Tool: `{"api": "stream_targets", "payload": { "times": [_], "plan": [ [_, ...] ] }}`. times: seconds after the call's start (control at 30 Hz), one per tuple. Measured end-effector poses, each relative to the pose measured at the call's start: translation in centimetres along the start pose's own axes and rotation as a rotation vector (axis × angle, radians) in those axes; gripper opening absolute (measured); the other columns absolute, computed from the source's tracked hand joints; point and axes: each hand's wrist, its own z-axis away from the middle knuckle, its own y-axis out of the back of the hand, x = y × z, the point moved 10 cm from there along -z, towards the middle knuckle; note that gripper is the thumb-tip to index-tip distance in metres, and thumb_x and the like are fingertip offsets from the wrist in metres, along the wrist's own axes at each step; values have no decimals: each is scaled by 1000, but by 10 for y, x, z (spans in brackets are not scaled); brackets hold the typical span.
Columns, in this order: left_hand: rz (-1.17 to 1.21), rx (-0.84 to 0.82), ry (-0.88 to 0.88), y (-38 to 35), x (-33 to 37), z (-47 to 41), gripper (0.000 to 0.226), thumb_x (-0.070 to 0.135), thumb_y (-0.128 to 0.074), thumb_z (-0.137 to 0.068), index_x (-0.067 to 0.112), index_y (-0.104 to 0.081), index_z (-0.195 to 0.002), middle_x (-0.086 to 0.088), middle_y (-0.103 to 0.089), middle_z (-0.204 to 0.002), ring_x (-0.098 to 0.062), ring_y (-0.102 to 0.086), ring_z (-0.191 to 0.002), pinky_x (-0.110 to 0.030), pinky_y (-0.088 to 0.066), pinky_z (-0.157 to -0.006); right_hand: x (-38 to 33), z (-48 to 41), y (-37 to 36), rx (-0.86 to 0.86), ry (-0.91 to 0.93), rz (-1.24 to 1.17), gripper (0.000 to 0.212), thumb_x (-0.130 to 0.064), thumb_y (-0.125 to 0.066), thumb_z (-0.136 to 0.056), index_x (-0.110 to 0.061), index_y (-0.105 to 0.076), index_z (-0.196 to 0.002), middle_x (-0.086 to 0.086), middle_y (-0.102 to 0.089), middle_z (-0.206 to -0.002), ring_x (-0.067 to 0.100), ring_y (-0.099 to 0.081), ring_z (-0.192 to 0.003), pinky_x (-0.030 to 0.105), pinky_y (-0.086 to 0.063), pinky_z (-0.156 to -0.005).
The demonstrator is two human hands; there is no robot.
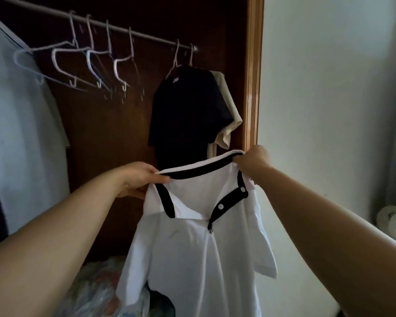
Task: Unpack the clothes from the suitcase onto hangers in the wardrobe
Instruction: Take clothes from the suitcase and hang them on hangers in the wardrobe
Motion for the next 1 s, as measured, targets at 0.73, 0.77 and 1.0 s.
{"api": "stream_targets", "payload": {
  "times": [0.73,0.77,1.0],
  "plan": [
    [94,564,-259,216,16,-91,14,28,-58,-92,16,-65,-98,-8,-64,-95,-26,-59,-90,-35,-45,-72,-350,-48,-160,-376,336,-669,48,-37,-50,-97,-2,-52,-130,18,-62,-125,33,-60,-114,42,-48,-96],
    [79,567,-257,221,14,-92,14,28,-58,-93,18,-64,-99,-7,-64,-97,-26,-60,-92,-36,-47,-74,-354,-48,-166,-387,308,-701,51,-40,-51,-96,-4,-51,-132,16,-63,-119,30,-62,-108,40,-51,-92],
    [78,591,-238,247,-8,-100,13,29,-58,-93,20,-63,-101,-7,-64,-101,-27,-60,-96,-40,-50,-86,-366,-56,-192,-445,221,-730,42,-29,-43,-102,-11,-43,-140,6,-61,-129,19,-62,-112,24,-48,-49]
  ]
}}
